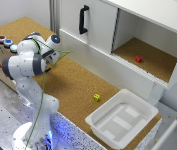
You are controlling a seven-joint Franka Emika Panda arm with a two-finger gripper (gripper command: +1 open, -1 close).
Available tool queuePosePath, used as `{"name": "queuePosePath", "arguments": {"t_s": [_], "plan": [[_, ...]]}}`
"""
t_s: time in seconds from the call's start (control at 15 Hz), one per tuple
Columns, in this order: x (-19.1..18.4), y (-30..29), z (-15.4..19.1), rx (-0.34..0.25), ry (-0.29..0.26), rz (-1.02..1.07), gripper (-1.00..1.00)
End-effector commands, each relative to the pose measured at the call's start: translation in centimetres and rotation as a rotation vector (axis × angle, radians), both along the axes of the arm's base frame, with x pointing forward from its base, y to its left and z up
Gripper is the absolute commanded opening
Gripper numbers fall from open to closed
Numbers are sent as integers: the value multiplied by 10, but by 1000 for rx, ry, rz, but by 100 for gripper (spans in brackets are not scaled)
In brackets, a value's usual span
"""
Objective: Open the cabinet drawer
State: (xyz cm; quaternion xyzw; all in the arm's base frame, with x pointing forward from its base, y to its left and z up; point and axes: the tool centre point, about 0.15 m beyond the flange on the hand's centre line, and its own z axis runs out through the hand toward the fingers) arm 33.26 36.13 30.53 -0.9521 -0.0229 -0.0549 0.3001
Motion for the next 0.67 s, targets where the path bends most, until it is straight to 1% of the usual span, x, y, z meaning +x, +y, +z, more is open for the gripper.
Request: {"name": "queuePosePath", "arguments": {"t_s": [0.0, 0.13, 0.27, 0.6], "plan": [[2, -10, -23, 116, -33, -8, -100], [5, -24, -22, 117, -30, -29, -100], [12, -42, -24, 132, -22, -53, -100], [24, -85, -31, 132, -10, -47, -100]]}}
